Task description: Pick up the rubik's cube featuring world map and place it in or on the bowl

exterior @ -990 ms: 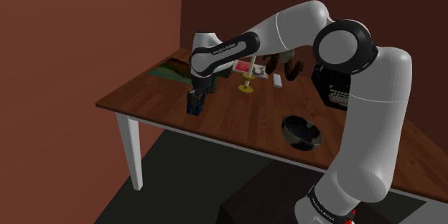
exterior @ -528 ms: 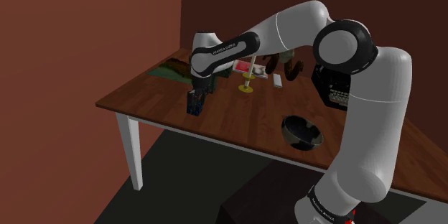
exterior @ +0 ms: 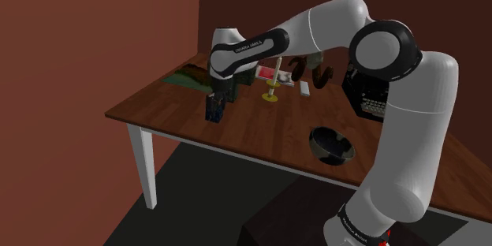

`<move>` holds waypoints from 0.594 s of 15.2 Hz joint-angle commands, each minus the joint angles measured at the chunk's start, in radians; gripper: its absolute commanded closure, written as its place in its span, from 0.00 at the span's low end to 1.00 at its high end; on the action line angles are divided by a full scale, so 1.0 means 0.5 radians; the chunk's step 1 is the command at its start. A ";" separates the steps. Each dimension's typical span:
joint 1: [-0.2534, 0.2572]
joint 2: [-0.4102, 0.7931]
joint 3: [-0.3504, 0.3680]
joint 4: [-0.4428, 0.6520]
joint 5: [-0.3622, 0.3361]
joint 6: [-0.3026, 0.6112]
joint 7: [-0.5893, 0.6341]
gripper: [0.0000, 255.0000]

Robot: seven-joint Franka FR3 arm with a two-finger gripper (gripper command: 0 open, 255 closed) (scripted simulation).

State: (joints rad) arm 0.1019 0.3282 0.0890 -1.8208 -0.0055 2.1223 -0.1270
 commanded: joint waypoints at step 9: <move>-0.004 -0.100 0.003 0.140 0.009 -0.240 -0.005 1.00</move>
State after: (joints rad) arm 0.0993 0.2796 0.0900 -1.7645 -0.0009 2.0176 -0.1302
